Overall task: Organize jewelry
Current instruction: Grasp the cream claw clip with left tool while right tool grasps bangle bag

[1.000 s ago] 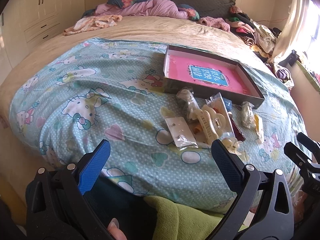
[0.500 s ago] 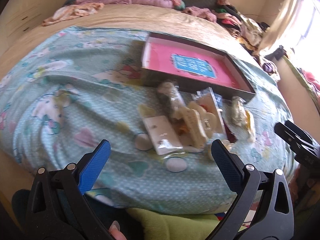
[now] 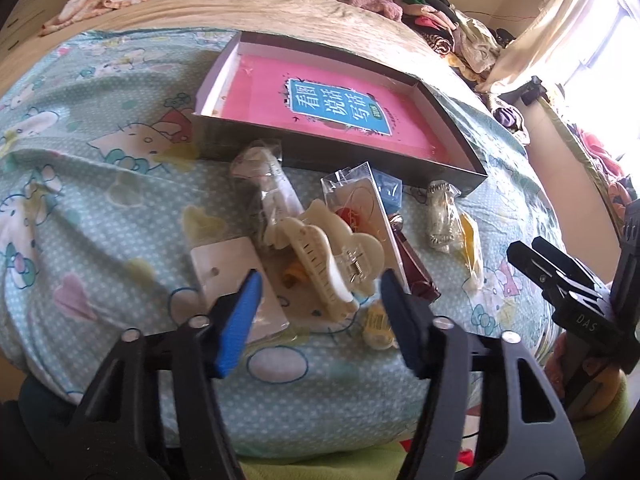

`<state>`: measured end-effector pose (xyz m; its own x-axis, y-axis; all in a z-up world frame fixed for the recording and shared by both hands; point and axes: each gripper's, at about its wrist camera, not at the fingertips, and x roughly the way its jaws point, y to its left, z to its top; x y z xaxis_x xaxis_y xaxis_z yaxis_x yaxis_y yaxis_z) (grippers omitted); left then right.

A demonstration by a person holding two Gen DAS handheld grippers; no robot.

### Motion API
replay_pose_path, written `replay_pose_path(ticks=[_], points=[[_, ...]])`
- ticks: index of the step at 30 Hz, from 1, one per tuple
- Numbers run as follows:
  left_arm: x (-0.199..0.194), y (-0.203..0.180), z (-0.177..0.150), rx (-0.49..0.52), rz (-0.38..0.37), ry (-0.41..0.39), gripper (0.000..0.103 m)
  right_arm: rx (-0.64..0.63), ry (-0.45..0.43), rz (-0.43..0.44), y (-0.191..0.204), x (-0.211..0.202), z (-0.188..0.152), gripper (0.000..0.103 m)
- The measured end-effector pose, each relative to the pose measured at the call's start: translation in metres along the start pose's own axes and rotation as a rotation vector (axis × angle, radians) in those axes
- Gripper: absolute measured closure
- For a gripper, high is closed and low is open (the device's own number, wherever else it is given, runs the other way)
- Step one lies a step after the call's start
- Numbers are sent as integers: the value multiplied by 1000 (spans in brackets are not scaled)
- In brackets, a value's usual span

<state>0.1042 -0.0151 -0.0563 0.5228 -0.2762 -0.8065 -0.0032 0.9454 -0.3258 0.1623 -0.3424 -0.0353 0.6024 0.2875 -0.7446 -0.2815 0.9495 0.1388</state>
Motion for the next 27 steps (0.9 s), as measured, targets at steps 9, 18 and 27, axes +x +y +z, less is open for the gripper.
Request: replay_pose_path(ticks=[9,18,27], points=[[13,-6,10,-21,-75,23,86,6,9,5,-9,12,5,4],[2,-2,16,-10,-86,-22,92,40,88,38,-15,43,3,7],[-13,2,23,10,-92,-56,102,91,117,100,-16,56,-2,53]])
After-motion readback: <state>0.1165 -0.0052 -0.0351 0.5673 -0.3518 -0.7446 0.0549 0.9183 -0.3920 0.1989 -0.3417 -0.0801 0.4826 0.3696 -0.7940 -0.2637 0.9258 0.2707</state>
